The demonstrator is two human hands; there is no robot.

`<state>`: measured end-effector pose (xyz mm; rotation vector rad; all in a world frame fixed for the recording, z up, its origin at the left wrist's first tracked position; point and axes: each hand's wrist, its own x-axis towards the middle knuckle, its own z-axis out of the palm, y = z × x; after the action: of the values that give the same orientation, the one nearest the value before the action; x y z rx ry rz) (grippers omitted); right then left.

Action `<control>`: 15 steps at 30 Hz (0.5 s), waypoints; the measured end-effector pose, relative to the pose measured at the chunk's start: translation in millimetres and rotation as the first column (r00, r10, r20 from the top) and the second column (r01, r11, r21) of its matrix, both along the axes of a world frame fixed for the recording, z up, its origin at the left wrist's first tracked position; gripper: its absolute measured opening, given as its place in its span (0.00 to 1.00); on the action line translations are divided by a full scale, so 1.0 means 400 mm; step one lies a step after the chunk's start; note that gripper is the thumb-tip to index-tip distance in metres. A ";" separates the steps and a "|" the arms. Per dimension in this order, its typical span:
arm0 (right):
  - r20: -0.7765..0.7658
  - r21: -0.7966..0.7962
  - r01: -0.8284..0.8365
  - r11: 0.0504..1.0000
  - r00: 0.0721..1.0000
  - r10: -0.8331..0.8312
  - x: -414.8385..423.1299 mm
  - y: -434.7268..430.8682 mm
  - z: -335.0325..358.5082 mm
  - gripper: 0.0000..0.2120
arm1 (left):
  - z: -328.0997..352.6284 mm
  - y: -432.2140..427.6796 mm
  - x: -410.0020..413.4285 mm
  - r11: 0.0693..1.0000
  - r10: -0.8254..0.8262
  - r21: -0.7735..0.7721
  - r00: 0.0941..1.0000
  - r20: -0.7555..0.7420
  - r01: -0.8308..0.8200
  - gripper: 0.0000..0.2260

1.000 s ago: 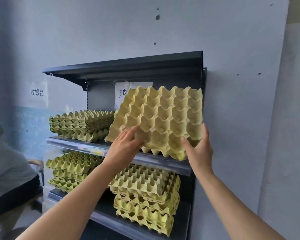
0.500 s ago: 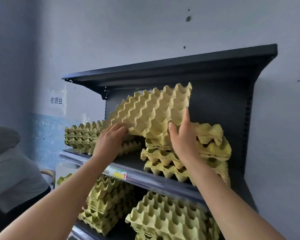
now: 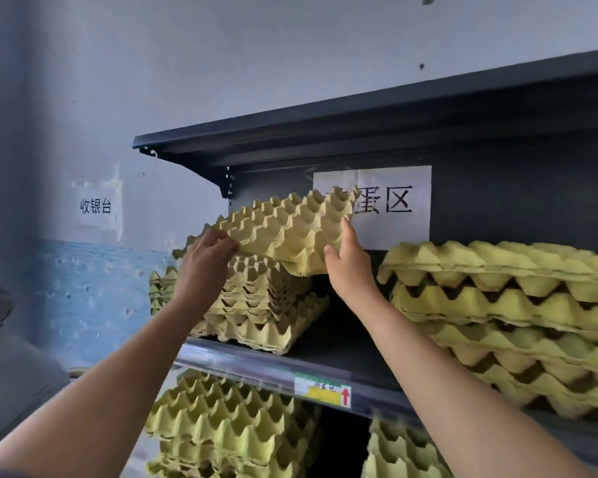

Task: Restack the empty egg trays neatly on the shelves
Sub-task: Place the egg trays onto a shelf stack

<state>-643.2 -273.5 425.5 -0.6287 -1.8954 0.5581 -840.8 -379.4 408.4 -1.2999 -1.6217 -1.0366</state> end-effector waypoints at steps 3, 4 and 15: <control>-0.040 -0.071 0.000 0.997 0.999 -0.003 -0.109 0.017 -0.007 0.28 | 0.010 0.020 -0.104 0.999 0.007 -0.038 1.000 0.028 -0.006 0.07; -0.054 -0.087 0.004 0.996 0.998 -0.008 -0.141 0.023 -0.010 0.28 | 0.009 0.027 -0.133 0.998 0.006 -0.056 0.999 0.045 -0.004 0.07; 0.048 -0.208 0.104 0.973 0.994 -0.096 -0.298 0.106 -0.047 0.26 | -0.040 0.090 -0.262 0.979 -0.029 -0.192 0.981 0.190 0.067 0.11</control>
<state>-762.4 -231.0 406.8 -0.8732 -1.8421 0.6907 -945.7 -343.5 392.5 -1.4132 -1.8822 -1.0742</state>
